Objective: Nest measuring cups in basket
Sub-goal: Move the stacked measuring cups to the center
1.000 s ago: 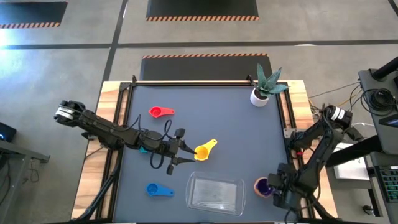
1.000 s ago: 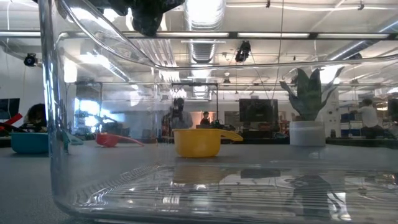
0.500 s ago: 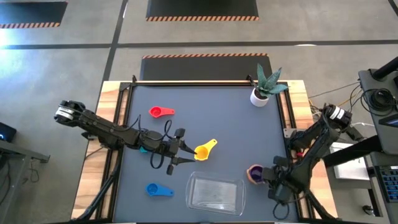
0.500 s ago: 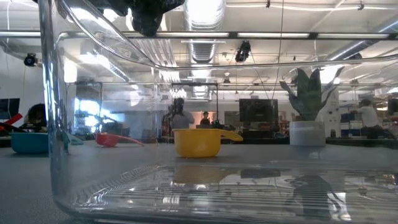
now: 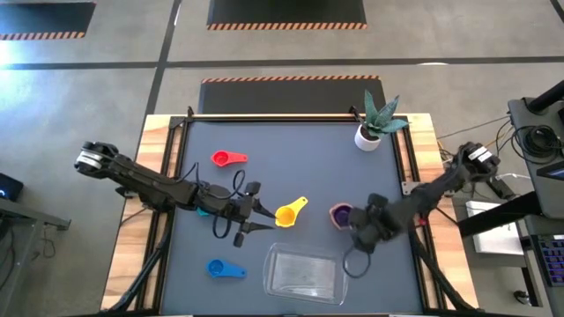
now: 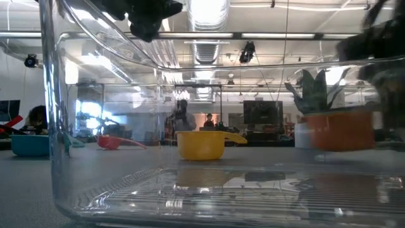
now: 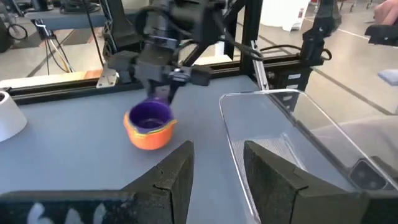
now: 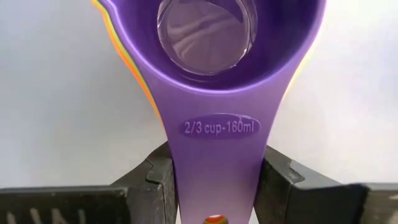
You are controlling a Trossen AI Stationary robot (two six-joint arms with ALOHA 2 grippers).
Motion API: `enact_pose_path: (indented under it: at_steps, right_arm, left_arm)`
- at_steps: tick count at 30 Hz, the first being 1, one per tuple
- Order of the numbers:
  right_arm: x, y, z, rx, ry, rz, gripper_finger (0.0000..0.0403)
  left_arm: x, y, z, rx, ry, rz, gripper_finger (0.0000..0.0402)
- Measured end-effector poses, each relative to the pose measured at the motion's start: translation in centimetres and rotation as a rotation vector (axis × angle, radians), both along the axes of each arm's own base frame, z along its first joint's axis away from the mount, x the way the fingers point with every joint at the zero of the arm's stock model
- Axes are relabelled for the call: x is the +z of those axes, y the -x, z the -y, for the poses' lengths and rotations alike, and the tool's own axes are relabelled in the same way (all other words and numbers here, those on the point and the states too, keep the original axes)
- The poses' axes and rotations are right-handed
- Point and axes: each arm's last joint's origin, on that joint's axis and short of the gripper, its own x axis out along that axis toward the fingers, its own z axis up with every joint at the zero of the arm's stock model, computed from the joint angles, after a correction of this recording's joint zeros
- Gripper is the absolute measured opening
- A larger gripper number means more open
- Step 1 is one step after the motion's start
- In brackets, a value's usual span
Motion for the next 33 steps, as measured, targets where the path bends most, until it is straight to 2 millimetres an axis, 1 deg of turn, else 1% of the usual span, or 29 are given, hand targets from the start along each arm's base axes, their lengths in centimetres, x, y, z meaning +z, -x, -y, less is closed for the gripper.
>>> enact_pose_path:
  at_steps: [3,7,12,15,19,23,28,33]
  right_arm:
    - [0.8,-0.9,2.3,0.005,-0.007,0.035,0.0133]
    - [1.2,-2.1,4.9,0.000,-0.029,0.117,0.0133]
    - [0.2,-2.9,7.7,-0.027,-0.078,0.133,0.0133]
    - [-0.8,-3.1,8.8,-0.053,-0.093,0.097,0.0134]
    - [-1.7,-3.3,9.3,-0.079,-0.091,0.063,0.0140]
    - [-2.0,-3.5,9.3,-0.092,-0.093,0.059,0.0164]
    - [-1.4,-3.6,9.2,-0.099,-0.101,0.087,0.0206]
    - [-0.3,-3.5,9.2,-0.115,-0.133,0.136,0.0237]
  left_arm:
    - [0.5,0.4,-0.1,0.001,0.006,0.008,0.0123]
    - [0.7,0.6,-0.1,-0.001,0.005,0.006,0.0123]
    - [0.4,0.6,-0.1,0.000,-0.001,-0.017,0.0123]
    - [0.4,0.6,-0.1,0.000,-0.002,-0.020,0.0123]
    - [0.3,0.6,-0.1,0.000,-0.004,-0.026,0.0123]
    - [0.2,0.8,-0.4,0.055,-0.019,-0.056,0.0123]
    - [0.4,1.9,-0.8,0.084,-0.024,-0.120,0.0123]
    - [0.6,3.8,-1.4,0.116,0.019,-0.247,0.0123]
